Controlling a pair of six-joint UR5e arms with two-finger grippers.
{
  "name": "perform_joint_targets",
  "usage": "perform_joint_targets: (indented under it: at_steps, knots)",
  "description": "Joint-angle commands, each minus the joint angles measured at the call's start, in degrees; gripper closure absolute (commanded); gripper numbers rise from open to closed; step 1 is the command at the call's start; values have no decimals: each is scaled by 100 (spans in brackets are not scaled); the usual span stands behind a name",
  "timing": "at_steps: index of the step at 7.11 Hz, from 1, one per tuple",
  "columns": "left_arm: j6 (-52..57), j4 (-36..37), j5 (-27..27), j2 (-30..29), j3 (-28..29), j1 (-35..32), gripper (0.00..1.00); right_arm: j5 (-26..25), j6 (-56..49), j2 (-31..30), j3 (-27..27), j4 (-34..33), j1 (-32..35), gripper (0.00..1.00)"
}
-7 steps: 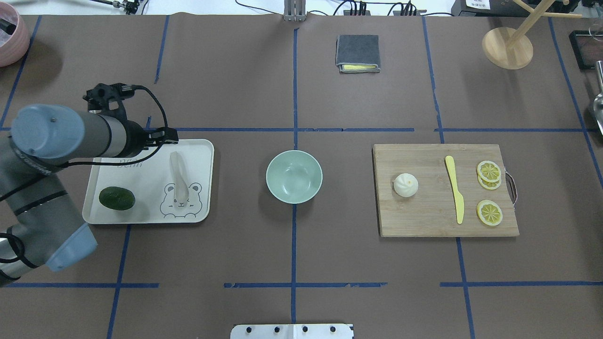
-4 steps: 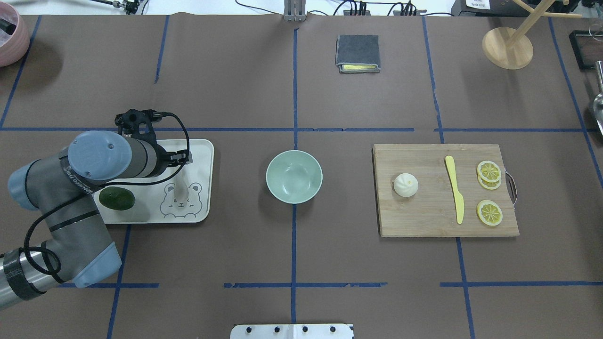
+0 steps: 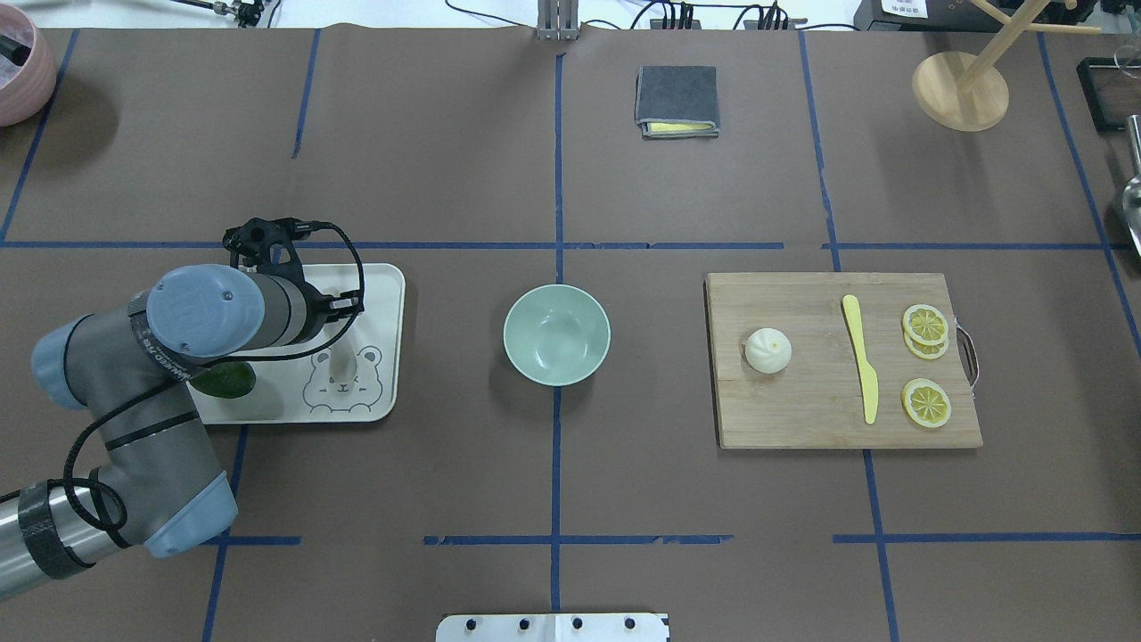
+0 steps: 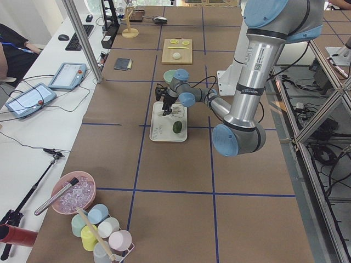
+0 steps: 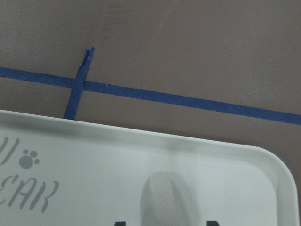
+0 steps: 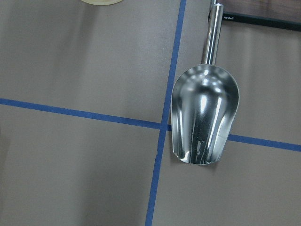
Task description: Put spoon and bun in bowl
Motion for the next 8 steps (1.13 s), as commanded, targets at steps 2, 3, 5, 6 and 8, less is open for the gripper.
perform_joint_targets:
  at_steps: [2,3,5,6,8]
  knots:
    - [-221,1,56,8,-61,54,100,3,0,0,4,0,0,0]
    - [-212,36,38,0,-218,45,100,3,0,-9,4,0,0,0]
    - [-308,1207,38,-637,-579,28,100,3,0,-35,13,9,0,0]
    - [-988,1614,47,-999,-519,36,100,3,9,-79,30,78,0,0]
    - [-1939,2450,47,-2043,-125,158,100,12,27,-245,4,403,0,0]
